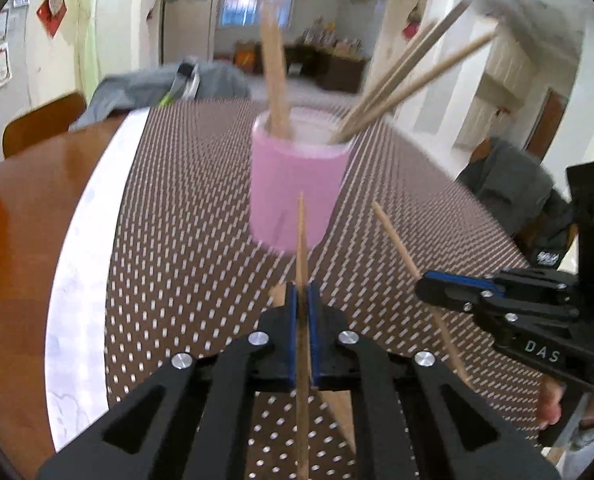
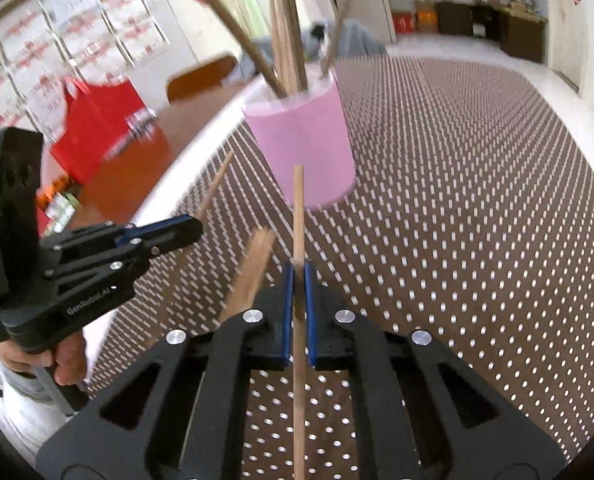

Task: Organize utensils
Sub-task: 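Lift both held chopsticks and carry them above the pink cup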

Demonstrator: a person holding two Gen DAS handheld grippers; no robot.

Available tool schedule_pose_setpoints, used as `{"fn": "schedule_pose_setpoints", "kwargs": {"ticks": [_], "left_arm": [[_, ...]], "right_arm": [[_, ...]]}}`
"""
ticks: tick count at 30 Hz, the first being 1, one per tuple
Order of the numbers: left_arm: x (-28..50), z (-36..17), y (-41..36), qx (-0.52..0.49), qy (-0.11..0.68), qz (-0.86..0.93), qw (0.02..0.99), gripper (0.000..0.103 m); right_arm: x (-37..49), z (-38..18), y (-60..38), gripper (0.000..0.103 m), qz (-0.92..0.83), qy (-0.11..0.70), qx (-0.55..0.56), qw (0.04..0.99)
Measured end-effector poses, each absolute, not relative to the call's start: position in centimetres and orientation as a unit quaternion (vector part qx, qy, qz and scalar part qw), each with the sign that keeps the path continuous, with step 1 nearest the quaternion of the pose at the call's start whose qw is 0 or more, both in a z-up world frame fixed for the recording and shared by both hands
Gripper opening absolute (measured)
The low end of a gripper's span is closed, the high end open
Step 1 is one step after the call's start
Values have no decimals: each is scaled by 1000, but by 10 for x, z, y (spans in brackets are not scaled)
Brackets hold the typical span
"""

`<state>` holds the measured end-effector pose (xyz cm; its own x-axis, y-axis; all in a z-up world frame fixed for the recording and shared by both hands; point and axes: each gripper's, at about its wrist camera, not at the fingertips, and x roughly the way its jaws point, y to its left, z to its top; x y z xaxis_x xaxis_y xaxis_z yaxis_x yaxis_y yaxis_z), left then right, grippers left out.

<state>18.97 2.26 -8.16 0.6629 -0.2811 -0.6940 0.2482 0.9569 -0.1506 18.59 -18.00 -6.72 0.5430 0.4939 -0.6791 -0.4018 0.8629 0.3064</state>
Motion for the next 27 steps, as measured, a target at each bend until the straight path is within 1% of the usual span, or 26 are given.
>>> {"fn": "schedule_pose_setpoints", "kwargs": {"ticks": [8,14,19,27], "left_arm": [[171,-32,24,-42,281,-179,942,6],[166,3,30,-64,183,-179,965,6],[180,20,40,-101,117,-180,971,6],[217,37,47,-131,45,-155,978,6]], "right_arm": [[157,-11,-188,6,287,284,80,912],[159,27,-164,6,292,211,70,930],[166,46,-152,6,280,159,68,944],[192,65,-132,6,244,82,71,964]]}}
